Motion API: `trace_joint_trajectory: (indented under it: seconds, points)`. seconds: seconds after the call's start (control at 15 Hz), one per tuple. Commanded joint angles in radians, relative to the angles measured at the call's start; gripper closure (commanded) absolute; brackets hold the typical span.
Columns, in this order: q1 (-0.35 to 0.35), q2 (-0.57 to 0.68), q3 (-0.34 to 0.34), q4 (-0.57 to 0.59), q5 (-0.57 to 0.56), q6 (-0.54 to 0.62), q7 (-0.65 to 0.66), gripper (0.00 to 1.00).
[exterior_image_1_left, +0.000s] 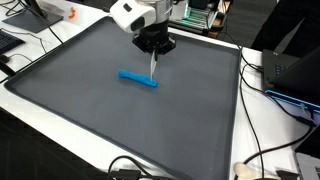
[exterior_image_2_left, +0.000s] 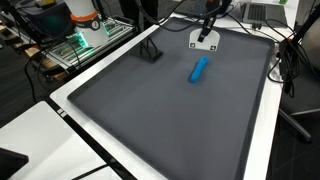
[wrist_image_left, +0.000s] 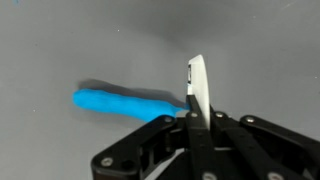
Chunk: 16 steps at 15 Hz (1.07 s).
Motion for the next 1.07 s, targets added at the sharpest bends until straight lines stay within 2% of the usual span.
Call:
trace_joint_trajectory:
  seconds: [0.0, 1.0]
  points:
    - [0.015, 0.032, -0.016, 0.016, 0.005, 0.013, 0.051, 0.99]
    - [0.02, 0.103, -0.029, 0.089, 0.017, 0.031, 0.141, 0.99]
